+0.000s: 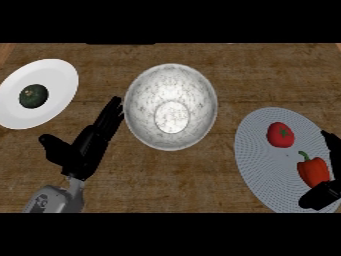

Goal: Pick the bell pepper from the placemat and place it in the bowl

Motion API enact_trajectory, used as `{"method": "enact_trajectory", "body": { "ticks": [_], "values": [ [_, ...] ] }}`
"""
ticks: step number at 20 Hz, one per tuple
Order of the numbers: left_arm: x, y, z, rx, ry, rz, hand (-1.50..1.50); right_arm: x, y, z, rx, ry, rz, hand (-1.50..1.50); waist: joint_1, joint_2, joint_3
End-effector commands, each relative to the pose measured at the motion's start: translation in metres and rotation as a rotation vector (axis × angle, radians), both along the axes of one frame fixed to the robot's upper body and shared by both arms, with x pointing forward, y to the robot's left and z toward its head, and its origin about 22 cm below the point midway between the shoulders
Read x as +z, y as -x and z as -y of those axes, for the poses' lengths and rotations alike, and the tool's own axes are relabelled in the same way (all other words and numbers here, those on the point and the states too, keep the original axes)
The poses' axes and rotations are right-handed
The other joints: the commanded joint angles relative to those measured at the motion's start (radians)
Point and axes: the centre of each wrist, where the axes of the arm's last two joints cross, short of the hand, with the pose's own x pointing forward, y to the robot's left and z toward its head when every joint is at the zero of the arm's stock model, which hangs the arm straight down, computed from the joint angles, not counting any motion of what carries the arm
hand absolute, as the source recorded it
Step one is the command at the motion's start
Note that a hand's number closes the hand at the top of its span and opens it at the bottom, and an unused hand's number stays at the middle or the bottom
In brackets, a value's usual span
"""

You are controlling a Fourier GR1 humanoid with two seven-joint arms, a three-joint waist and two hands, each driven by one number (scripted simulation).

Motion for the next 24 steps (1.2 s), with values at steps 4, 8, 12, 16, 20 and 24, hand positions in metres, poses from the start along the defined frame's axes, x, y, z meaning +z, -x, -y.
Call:
{"method": "enact_trajectory", "body": {
  "ticks": [4, 8, 12, 16, 20, 24],
  "values": [
    [0.008, 0.013, -0.016, -0.02, -0.019, -0.002, 0.0, -0.015, -0.012, -0.01, -0.086, 0.055, -0.062, -1.5, 0.003, -0.002, 0.0],
    [0.02, -0.011, -0.009, -0.003, 0.004, -0.007, 0.0, -0.022, -0.017, 0.001, -0.091, 0.047, -0.033, -1.5, -0.004, 0.0, 0.0],
    [-0.012, -0.005, -0.011, 0.011, 0.005, -0.006, 0.0, -0.035, -0.021, -0.005, -0.104, 0.051, -0.031, -1.5, -0.003, 0.001, 0.0],
    [0.006, 0.005, -0.012, -0.007, 0.022, 0.006, 0.0, -0.031, -0.007, 0.002, -0.104, 0.058, -0.043, -1.5, -0.003, -0.001, 0.0],
    [0.004, 0.013, -0.011, 0.006, 0.014, 0.021, 0.0, -0.054, -0.012, 0.021, -0.109, 0.036, -0.015, -1.5, -0.002, -0.001, 0.0],
    [0.005, 0.007, -0.011, -0.003, -0.006, 0.003, 0.0, -0.061, -0.011, 0.022, -0.102, 0.042, -0.014, -1.5, -0.004, -0.001, 0.0]
  ]
}}
